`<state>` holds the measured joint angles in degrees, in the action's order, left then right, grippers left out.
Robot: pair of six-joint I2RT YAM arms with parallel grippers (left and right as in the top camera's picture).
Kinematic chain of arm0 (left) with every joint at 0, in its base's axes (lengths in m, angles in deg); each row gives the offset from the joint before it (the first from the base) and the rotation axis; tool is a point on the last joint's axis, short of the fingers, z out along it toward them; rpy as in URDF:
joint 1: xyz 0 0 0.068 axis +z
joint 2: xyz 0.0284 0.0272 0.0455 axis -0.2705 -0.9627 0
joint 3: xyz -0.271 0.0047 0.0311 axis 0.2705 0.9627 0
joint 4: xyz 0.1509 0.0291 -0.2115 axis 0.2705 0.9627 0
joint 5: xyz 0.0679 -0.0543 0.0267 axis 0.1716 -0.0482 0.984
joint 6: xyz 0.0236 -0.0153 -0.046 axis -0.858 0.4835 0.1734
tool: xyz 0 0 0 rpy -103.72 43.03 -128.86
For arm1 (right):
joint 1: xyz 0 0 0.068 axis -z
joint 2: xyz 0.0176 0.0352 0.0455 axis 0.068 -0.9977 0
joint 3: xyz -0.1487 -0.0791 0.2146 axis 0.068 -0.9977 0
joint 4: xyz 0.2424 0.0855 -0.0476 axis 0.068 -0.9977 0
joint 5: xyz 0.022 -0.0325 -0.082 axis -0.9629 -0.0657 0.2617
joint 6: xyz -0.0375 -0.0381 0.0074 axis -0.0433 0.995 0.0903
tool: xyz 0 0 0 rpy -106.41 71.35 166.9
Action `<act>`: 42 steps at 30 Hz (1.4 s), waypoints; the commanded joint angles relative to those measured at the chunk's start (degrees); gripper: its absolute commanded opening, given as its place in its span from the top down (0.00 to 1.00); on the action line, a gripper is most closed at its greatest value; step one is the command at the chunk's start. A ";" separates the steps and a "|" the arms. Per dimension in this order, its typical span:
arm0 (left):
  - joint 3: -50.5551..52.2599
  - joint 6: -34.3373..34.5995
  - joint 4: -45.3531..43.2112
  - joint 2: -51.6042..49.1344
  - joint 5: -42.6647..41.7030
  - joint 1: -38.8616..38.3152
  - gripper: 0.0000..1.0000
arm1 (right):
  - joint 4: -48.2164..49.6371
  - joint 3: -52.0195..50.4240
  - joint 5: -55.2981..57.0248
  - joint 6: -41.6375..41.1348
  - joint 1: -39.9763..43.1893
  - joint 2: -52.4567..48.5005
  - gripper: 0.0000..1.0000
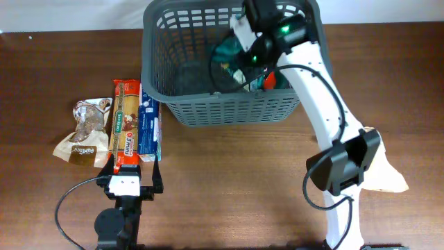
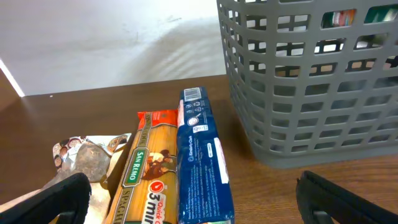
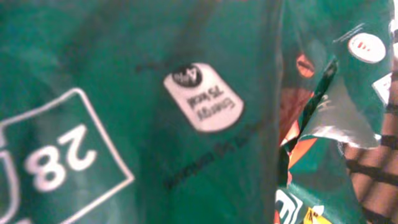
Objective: Pack container
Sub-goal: 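Lift the pouch with the right gripper and drop it into the basket, then move the right gripper down and grasp the beige translucent bag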
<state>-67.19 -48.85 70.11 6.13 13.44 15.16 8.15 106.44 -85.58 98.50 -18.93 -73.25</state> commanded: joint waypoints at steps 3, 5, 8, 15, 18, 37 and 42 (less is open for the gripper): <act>0.44 -0.72 -0.15 0.33 -0.61 -0.07 0.01 | 6.84 -11.50 3.19 0.61 0.44 2.47 0.96; 0.44 -0.72 -0.15 0.33 -0.61 -0.07 0.01 | 8.39 -14.40 3.39 0.61 0.46 2.43 0.96; 0.44 -0.72 -0.15 0.33 -0.63 -0.07 0.01 | 9.09 -15.47 7.39 0.63 0.44 2.43 0.96; 0.44 -0.72 -0.15 0.33 -0.61 -0.07 0.01 | 5.18 -5.49 16.68 0.90 1.51 8.57 0.18; 0.44 -0.72 -0.15 0.33 -0.61 -0.07 0.01 | 3.28 3.17 19.32 2.27 3.61 14.86 0.11; 0.44 -0.72 -0.15 0.33 -0.61 -0.07 0.01 | 0.07 -25.88 -2.10 -2.91 47.98 38.12 0.12; 0.44 -0.72 -0.15 0.33 -0.63 -0.07 0.01 | 6.12 -47.47 -2.10 0.37 48.30 37.79 0.07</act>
<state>-67.19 -48.85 70.11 6.13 13.42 15.16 11.53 69.72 -84.33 96.66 29.11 -35.68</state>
